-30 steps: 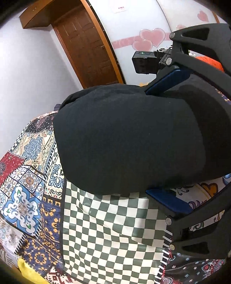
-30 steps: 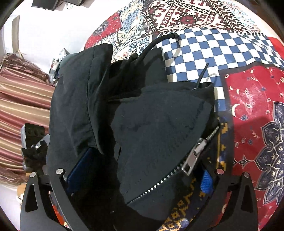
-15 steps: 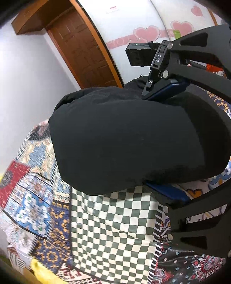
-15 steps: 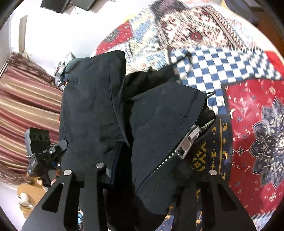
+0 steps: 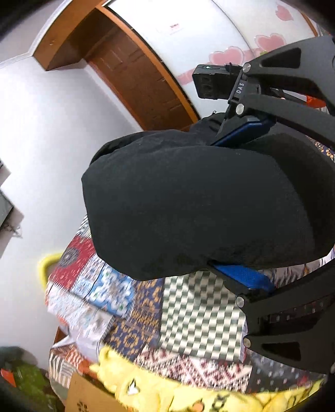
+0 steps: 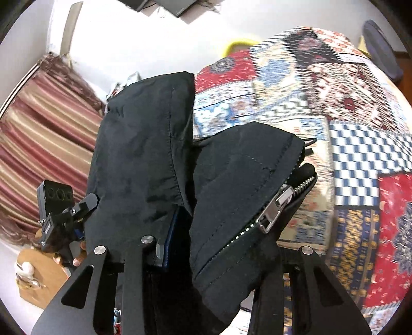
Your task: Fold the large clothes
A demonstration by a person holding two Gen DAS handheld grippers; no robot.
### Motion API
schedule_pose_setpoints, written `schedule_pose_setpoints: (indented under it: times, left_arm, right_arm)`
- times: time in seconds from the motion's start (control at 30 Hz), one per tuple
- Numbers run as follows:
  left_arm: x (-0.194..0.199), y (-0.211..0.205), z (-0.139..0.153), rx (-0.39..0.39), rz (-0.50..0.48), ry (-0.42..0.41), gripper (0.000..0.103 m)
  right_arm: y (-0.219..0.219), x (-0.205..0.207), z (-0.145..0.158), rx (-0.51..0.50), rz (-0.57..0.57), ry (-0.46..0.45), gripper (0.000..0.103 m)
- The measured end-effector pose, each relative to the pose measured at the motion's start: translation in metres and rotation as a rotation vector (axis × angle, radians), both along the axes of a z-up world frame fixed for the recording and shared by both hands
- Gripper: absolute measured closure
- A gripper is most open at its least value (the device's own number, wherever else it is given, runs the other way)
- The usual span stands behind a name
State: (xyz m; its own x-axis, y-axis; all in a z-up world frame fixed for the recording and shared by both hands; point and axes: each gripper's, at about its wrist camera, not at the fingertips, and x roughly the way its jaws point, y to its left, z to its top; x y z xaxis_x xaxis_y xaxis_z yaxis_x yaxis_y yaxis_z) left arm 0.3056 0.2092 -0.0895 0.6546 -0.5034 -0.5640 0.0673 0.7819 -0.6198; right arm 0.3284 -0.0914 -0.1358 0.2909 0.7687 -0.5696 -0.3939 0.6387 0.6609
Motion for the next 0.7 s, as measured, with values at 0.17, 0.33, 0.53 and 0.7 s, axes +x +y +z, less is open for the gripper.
schedule_pose_setpoints:
  times: [0.17, 0.33, 0.53, 0.7]
  left_arm:
    - [-0.01, 0.053, -0.003, 0.007, 0.058, 0.009, 0.021]
    - [-0.012, 0.103, -0.024, 0.023, 0.107, 0.05, 0.022]
    - [0.001, 0.168, -0.068, 0.008, 0.196, 0.123, 0.023]
    - [0.023, 0.214, -0.107, 0.007, 0.291, 0.193, 0.026]
  right_arm:
    - [0.053, 0.005, -0.008, -0.009, 0.056, 0.008, 0.069]
    - [0.112, 0.018, -0.035, -0.029, 0.109, 0.05, 0.069]
    - [0.178, 0.04, -0.075, -0.066, 0.148, 0.109, 0.07]
    - [0.229, 0.049, -0.097, -0.1, 0.161, 0.132, 0.069]
